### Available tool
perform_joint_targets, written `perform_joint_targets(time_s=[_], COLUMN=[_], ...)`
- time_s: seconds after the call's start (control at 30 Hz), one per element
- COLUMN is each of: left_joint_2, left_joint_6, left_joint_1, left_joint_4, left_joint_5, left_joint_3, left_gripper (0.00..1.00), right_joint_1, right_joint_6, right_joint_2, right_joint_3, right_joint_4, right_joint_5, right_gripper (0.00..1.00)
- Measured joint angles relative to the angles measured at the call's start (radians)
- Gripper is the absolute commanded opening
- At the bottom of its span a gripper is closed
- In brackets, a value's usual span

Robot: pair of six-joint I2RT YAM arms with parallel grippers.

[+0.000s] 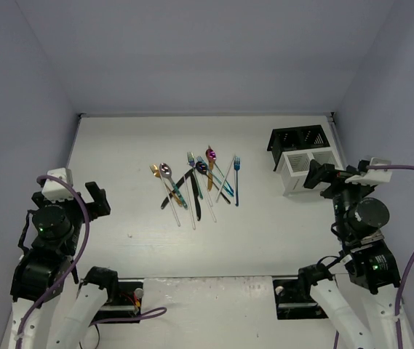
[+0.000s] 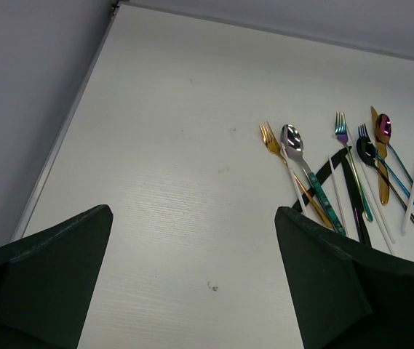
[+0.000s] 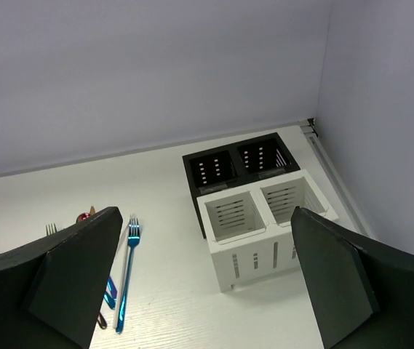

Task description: Sort the eating utensils into containers

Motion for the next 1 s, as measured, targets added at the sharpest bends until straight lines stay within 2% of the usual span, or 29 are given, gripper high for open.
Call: perform_joint_targets(time_s=[0.27,0.57,0.67,0.87,1.0], left_joint_2=[0.107,0.328,0.413,0.685,0.869], left_joint_6=[-0.055,-0.256,-0.329,-0.496,-0.59], left_joint_1=[0.0,-0.025,-0.093,-0.332,-0.402], left_joint_4=[0.002,0.04,0.068,0.104,0.123], left_joint_5=[0.067,0.18,0.167,0.059,0.023], left_joint_3=[0.003,-0.014,-0.041,-0.03,0.002], left_gripper=[0.93,0.92,0.88,0.79,0.7], right_joint_1=[0.0,0.0,0.0,0.0,0.0], right_joint_6=[0.029,0.048,0.05,0.053,0.053], right_joint_2=[0.076,0.21,0.216,0.207,0.193], right_joint_3=[0.001,0.009,0.009,0.003,-0.007], right_joint_4=[0.0,-0.006,-0.007,-0.006,-0.006], right_joint_5=[-0.012,-0.045,-0.057,-0.068,-0.068], right_gripper=[1.0,1.0,1.0,1.0,1.0])
